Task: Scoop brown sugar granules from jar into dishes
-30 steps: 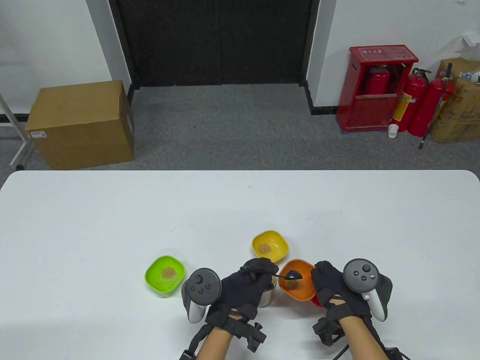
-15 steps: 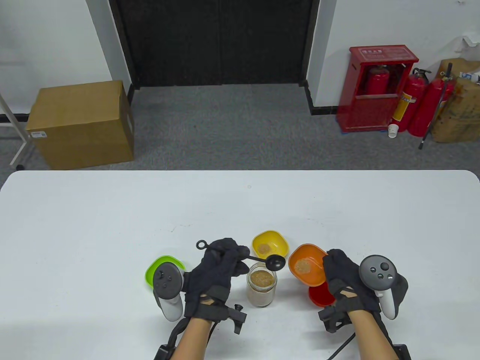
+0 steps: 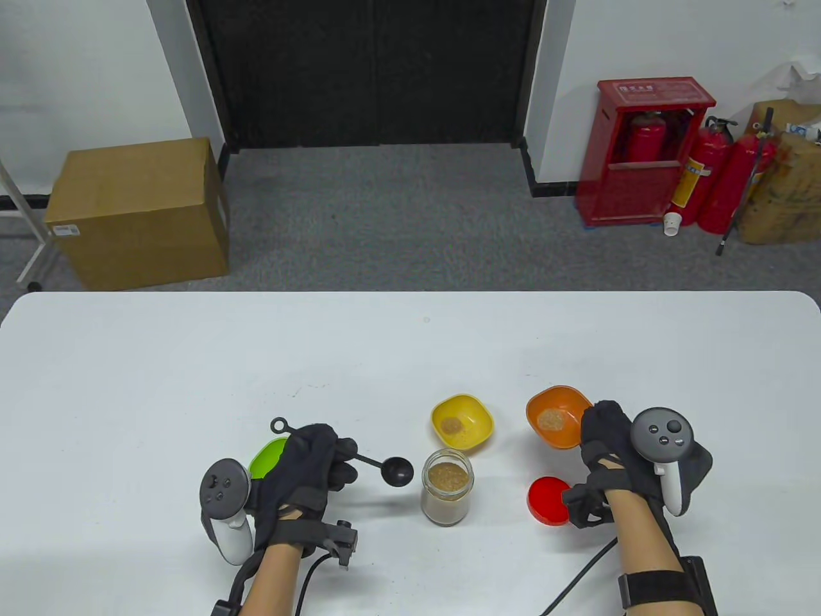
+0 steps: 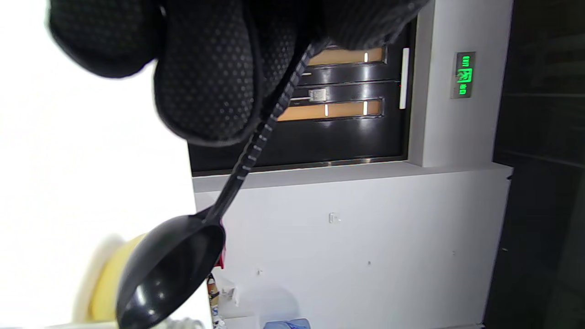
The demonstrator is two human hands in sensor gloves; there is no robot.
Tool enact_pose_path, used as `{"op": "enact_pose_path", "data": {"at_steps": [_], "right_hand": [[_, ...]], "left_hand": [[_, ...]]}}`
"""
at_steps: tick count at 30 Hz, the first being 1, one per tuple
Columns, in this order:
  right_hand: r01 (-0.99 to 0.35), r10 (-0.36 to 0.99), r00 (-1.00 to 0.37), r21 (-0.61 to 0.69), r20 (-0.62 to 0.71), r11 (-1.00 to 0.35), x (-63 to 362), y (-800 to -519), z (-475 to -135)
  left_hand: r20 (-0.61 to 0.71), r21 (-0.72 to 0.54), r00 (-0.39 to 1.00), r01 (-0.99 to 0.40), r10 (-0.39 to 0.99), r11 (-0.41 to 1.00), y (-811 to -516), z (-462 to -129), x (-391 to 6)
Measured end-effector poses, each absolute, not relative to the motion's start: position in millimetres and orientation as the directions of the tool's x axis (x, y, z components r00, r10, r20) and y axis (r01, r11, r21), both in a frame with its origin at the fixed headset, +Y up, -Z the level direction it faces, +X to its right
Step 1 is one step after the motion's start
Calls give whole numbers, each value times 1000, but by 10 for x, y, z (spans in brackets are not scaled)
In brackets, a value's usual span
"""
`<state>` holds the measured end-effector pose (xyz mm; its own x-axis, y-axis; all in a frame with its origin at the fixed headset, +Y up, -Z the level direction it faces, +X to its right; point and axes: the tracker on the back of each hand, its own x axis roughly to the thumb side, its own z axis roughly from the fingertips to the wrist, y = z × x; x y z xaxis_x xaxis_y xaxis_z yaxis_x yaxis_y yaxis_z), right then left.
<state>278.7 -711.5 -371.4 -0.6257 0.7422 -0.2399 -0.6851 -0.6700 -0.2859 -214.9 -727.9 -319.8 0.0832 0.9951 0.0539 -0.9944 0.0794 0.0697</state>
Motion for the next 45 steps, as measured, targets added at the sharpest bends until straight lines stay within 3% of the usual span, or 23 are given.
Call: {"op": "enact_pose_path", "data": {"at_steps": [13, 23, 35, 45], "right_hand": [[-641, 640, -625, -175, -446, -748, 2808, -7601, -4022], [-622, 615, -616, -176, -492, -763, 2883, -7684, -4019], [-672, 682, -618, -187, -393, -717, 2986, -7495, -3815], [-616, 640, -760, -190, -111, -764, 2721, -7187, -3495]], "left_hand": [[-72, -7, 222, -975, 972, 222, -7341, -3170, -2148], [-153, -97, 310, -950, 938, 298, -7375, -3196, -2073], [-193, -127, 363, -930, 912, 344, -7324, -3248, -1990], [-219, -206, 578, -815, 786, 542, -7298, -3465, -1657]]}}
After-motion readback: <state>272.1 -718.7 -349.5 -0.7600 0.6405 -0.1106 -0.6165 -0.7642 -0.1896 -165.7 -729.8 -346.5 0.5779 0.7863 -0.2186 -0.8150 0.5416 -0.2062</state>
